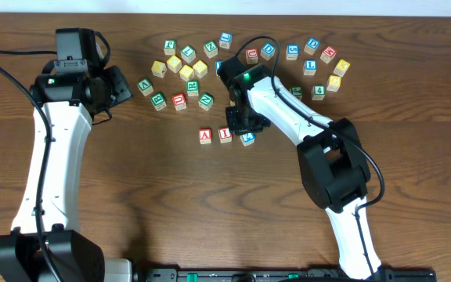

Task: Spell out AI2
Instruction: 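Carry the blue 2 block and lower it right of the I block, then open the right gripper and lift away from the 2 block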

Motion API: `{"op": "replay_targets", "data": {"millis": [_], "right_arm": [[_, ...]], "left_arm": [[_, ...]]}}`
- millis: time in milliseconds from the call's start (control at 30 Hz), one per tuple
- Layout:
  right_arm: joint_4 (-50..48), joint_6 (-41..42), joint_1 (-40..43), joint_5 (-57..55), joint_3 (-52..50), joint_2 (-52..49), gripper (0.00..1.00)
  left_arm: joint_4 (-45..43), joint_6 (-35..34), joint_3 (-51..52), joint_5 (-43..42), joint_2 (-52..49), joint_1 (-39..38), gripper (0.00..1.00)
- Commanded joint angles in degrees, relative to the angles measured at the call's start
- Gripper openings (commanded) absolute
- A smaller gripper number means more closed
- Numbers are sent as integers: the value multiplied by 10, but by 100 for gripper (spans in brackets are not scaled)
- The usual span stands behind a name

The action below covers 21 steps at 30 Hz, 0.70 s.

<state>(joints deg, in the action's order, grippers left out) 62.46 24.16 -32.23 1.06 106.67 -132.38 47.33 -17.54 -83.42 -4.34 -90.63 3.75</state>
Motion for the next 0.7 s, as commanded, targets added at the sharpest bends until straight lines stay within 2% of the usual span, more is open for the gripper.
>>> {"op": "replay_targets", "data": {"millis": [0,333,667], "right_arm": [[-7,31,-3,-7,-3,-4,20],[-31,60,-3,-4,-3,-4,18],[-34,61,-3,1,-3,-4,26]], "left_arm": [[0,10,-12,5,4,1,51],[0,10,-12,5,4,1,50],[0,10,-12,5,4,1,51]]}}
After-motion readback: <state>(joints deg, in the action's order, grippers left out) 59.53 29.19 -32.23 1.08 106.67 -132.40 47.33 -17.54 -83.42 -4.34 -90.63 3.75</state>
